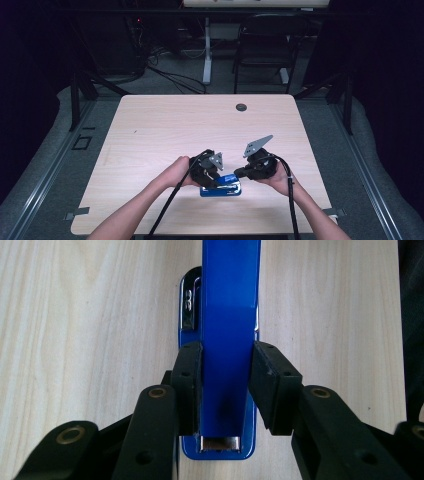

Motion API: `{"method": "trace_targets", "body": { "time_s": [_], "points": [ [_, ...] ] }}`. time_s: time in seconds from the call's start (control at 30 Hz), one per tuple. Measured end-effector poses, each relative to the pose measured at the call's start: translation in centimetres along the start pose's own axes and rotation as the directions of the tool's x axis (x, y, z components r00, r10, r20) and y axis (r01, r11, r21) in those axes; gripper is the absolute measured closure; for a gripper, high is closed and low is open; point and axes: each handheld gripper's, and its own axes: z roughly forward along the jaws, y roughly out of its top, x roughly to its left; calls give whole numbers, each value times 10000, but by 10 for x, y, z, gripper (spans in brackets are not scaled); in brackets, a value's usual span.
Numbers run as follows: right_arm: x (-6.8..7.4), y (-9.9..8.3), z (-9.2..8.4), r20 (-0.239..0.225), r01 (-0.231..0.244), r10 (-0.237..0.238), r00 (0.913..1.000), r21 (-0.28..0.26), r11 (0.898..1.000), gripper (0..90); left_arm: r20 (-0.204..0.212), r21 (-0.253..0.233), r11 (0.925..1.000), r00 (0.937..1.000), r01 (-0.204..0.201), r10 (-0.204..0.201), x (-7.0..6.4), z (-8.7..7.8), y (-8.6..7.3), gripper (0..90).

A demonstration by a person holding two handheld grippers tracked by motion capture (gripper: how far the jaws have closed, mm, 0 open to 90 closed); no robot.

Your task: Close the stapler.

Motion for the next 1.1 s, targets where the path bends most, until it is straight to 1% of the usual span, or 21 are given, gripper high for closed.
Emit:
{"method": "trace_targets", "body": {
  "time_s": [0.07, 0.1, 0.13, 0.17, 0.2, 0.23, 0.27, 0.3, 0.37, 0.4, 0.47, 0.5, 0.53, 0.57, 0.6, 0.63, 0.73, 0.87, 1.1],
  "points": [
    [2, 0, 4, 25, 14, -15, 10000, 225, 9997, 896, -138, 14, 10000, 9999, 29, -29, 1, -1, -1, 641],
    [2, 0, 6, 11, 112, -113, 9999, 366, 9993, 896, -131, -6, 10000, 9999, 73, -73, 2, -2, -2, 622],
    [3, -1, 10, -60, 105, -102, 9999, 539, 9985, 896, -191, -94, 9999, 9997, 136, -138, 2, -3, -3, 616],
    [4, 0, 12, 46, 254, -259, 9997, 861, 9960, 896, -223, -120, 9998, 9996, 164, -167, 2, -4, -4, 605],
    [4, -2, 15, 3, 146, -147, 9999, 812, 9966, 897, -209, -126, 9994, 9993, 308, -310, 2, -6, -6, 582],
    [4, -2, 16, 0, 160, -161, 9999, 840, 9963, 899, -210, -86, 9993, 9991, 358, -360, 3, -7, -7, 543],
    [3, -2, 17, -34, 90, -88, 10000, 777, 9969, 900, -305, -72, 9990, 9986, 436, -438, 4, -9, -9, 505],
    [3, -2, 17, 35, 84, -87, 10000, 806, 9967, 900, -254, -61, 9984, 9981, 568, -570, 5, -11, -12, 470],
    [1, -3, 16, -28, -22, 25, 10000, 800, 9968, 900, -358, -101, 9973, 9967, 728, -731, 7, -15, -17, 404],
    [1, -4, 17, -49, -90, 94, 9999, 770, 9970, 900, -342, -132, 9962, 9956, 865, -869, 7, -17, -20, 377],
    [0, -4, 17, -106, -135, 143, 9998, 762, 9970, 900, -335, -165, 9957, 9952, 917, -922, 8, -19, -23, 314],
    [-1, -4, 17, -47, -126, 131, 9999, 851, 9963, 900, -409, -223, 9940, 9933, 1070, -1079, 9, -24, -29, 285],
    [-1, -5, 18, -47, -141, 146, 9999, 895, 9959, 900, -484, -288, 9931, 9922, 1135, -1148, 9, -27, -33, 261],
    [-1, -5, 19, 53, -16, 10, 10000, 1070, 9943, 900, -534, -374, 9913, 9903, 1262, -1281, 10, -30, -37, 241],
    [-1, -6, 22, 17, -110, 109, 9999, 989, 9950, 900, -607, -424, 9897, 9884, 1368, -1392, 10, -33, -41, 225],
    [-1, -7, 22, 23, -125, 123, 9999, 972, 9952, 900, -680, -458, 9891, 9874, 1398, -1427, 11, -35, -43, 210],
    [0, -7, 23, 46, -174, 171, 9998, 940, 9954, 900, -867, -529, 9845, 9814, 1673, -1714, 13, -40, -53, 178],
    [0, -7, 23, 55, -193, 189, 9998, 916, 9956, 900, -1039, -571, 9802, 9754, 1894, -1946, 15, -44, -61, 159],
    [0, -6, 24, 81, -156, 150, 9999, 928, 9956, 900, -1110, -573, 9739, 9680, 2197, -2249, 16, -47, -73, 154]
  ]
}}
